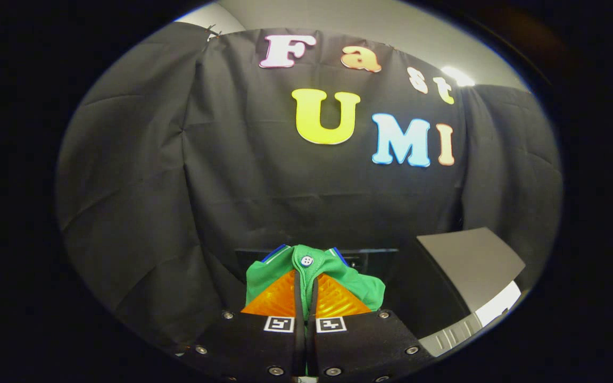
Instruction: Put the clothes into the washing machine and then close the washing machine lid.
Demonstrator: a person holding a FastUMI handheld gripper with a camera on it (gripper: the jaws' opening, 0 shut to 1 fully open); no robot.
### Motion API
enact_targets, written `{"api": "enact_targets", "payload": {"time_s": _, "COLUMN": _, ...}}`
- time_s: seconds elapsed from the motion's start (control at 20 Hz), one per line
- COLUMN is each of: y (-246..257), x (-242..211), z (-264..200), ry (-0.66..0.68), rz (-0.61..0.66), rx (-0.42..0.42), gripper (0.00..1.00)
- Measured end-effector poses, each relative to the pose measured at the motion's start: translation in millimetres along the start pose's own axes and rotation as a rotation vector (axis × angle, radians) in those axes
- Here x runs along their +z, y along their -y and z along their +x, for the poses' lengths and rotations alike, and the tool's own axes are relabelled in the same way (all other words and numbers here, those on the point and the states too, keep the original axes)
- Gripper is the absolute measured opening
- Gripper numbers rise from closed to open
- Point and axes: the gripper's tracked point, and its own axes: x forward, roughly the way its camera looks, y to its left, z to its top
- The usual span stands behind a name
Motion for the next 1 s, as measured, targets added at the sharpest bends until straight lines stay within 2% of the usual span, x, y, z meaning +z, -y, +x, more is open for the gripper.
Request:
{"api": "enact_targets", "payload": {"time_s": 0.5, "y": 20.4, "x": -97.1, "z": 67.3, "ry": -0.176, "rz": 0.021, "rx": -0.042, "gripper": 0.01}}
{"api": "enact_targets", "payload": {"time_s": 1.0, "y": 19.3, "x": -164.2, "z": 139.5, "ry": -0.341, "rz": 0.083, "rx": -0.040, "gripper": 0.01}}
